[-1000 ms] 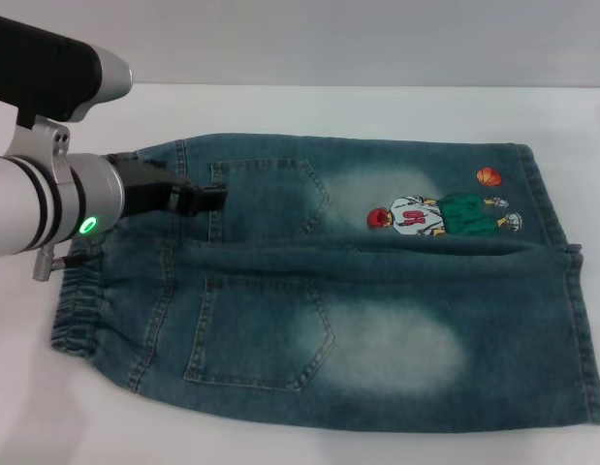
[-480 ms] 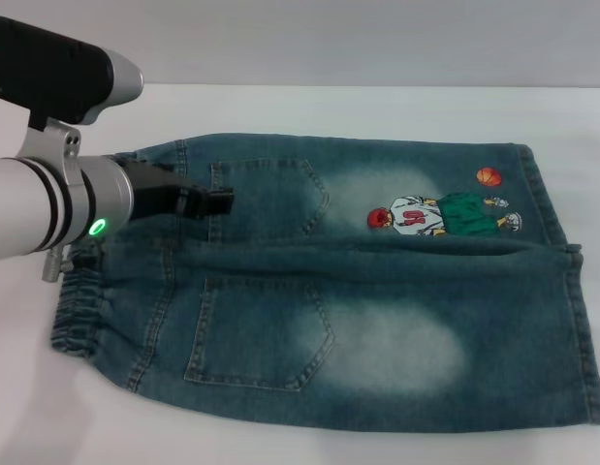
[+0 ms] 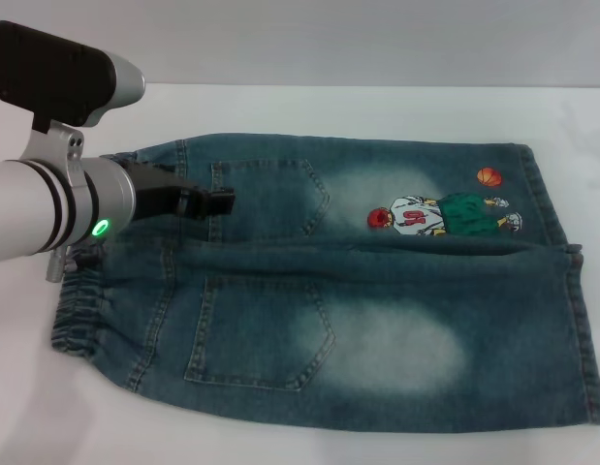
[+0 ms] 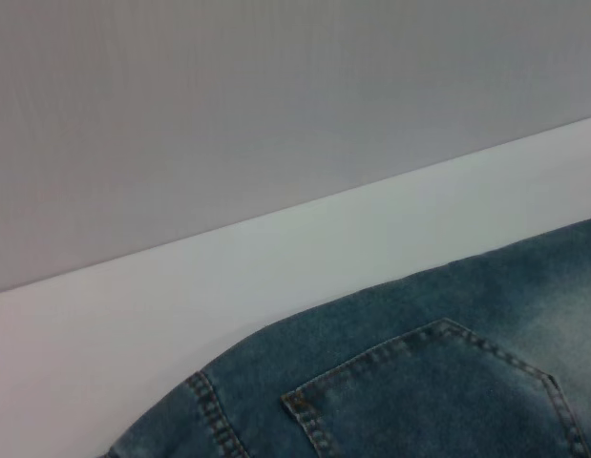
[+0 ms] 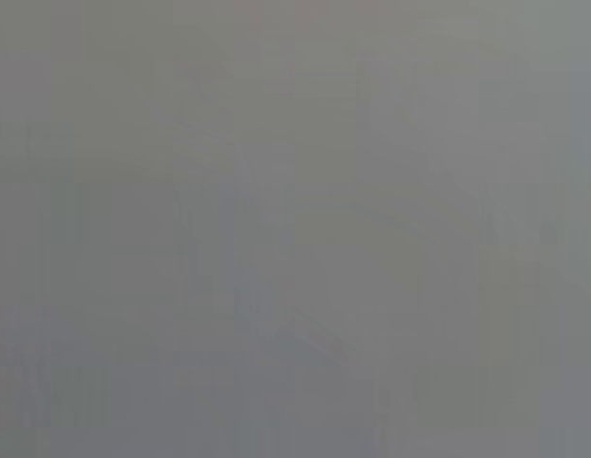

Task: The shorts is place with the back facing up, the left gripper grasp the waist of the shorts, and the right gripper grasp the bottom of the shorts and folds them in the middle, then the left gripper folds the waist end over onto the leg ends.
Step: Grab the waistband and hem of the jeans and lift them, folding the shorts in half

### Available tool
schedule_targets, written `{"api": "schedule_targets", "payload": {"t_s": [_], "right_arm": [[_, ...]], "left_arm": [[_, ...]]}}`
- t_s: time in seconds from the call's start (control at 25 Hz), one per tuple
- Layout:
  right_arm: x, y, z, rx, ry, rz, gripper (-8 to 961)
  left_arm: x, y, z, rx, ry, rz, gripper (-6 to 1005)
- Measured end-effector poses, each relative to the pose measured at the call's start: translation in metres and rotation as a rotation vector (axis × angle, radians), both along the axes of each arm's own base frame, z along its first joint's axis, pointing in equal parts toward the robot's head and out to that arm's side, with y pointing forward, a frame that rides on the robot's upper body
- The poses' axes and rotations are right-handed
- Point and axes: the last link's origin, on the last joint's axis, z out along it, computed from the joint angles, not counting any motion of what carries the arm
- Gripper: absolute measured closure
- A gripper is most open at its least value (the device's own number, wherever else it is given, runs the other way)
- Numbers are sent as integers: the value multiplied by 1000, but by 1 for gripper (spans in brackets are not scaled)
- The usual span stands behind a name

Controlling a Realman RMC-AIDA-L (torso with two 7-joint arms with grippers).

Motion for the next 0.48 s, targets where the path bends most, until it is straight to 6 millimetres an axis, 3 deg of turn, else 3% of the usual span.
{"api": "schedule_targets", "payload": {"t_s": [0.12, 0.28, 0.48], "right_arm": [[8, 11, 2, -37, 104, -106, 200], [21, 32, 3, -85, 144, -372, 201], [26, 34, 10, -43, 198, -442, 269]], "left_arm": [[-2, 0, -1, 1, 1, 2, 178], [-3, 0, -2, -2, 3, 7, 178], [-3, 1, -3, -2, -7, 20, 179]]}}
